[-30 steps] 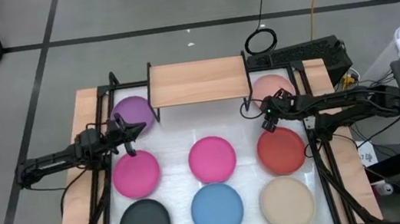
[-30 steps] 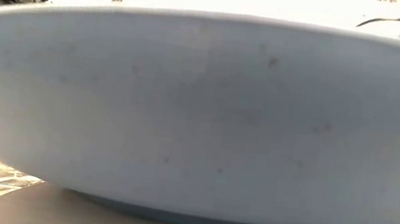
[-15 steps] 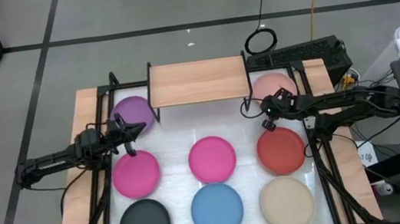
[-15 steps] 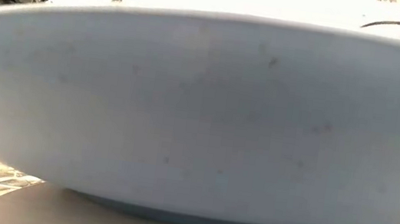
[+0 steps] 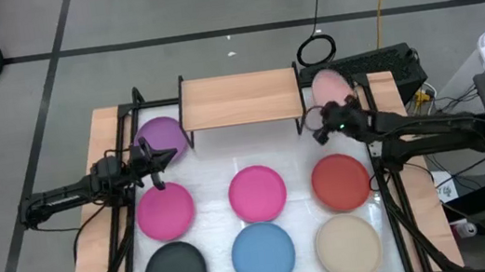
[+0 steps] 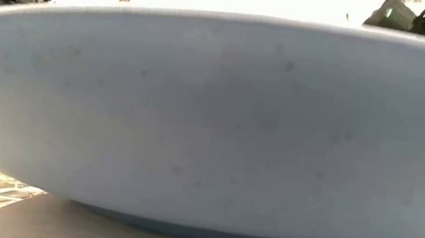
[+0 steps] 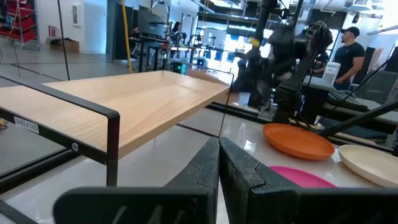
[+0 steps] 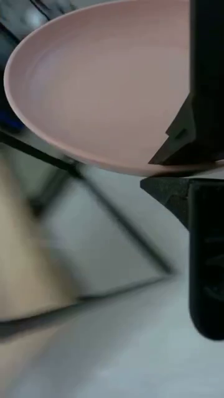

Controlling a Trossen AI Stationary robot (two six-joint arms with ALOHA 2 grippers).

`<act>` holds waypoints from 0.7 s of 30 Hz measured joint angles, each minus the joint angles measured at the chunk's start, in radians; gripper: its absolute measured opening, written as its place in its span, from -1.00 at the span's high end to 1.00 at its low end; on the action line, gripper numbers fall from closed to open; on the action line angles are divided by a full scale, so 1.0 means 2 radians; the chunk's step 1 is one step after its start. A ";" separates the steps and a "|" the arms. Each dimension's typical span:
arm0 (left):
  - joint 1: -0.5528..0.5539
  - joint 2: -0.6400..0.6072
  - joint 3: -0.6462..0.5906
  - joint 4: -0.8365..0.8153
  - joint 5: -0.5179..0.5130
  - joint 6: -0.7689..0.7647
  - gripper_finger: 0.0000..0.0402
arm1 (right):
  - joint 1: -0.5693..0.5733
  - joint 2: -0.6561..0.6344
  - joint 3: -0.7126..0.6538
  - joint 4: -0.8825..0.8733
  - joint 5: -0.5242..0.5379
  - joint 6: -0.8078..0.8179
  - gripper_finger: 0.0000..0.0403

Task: Place and stack plates onto a shelf
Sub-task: Put the light pink plate on the shelf

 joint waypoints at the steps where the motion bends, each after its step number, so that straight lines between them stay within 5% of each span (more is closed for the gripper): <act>1: 0.000 0.000 0.000 0.000 0.000 0.000 0.93 | 0.000 -0.012 0.005 0.020 0.007 -0.012 0.99; 6: 0.000 0.000 0.000 0.000 0.000 0.000 0.93 | 0.001 -0.034 0.045 0.151 0.001 -0.105 1.00; 10: 0.000 0.000 0.000 0.000 0.000 0.000 0.93 | 0.002 0.000 0.107 0.199 -0.055 -0.169 1.00; 21: 0.000 0.000 0.000 0.000 0.000 0.000 0.93 | 0.012 0.188 0.248 0.135 -0.177 -0.232 1.00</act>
